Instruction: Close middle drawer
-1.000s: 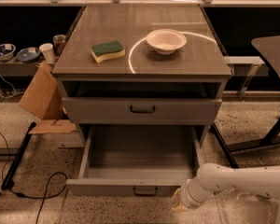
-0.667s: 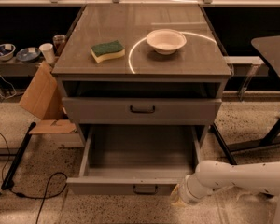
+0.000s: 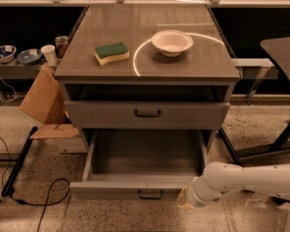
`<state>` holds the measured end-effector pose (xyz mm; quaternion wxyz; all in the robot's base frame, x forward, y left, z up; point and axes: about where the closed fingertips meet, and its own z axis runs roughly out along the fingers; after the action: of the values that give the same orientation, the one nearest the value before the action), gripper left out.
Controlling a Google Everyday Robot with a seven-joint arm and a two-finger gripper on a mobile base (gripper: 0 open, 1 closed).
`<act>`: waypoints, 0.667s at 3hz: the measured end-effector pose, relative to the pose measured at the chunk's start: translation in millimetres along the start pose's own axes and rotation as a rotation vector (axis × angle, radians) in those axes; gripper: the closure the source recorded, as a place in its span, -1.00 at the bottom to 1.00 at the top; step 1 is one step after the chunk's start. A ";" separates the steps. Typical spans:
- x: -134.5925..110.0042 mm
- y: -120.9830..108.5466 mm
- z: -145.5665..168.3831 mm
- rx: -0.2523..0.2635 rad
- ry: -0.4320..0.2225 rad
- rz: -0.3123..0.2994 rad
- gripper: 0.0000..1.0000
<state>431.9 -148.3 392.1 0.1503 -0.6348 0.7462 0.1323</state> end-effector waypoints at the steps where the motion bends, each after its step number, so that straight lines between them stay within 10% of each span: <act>1: -0.2 0.1 0.9 -0.003 0.003 -0.002 -0.15; 2: -0.3 0.2 2.3 -0.009 0.009 -0.005 -0.61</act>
Offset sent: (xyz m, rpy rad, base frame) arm 0.0020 0.0013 -0.0027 -0.0188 0.0123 0.0162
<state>431.9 -147.1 390.0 0.1446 -0.6379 0.7448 0.1326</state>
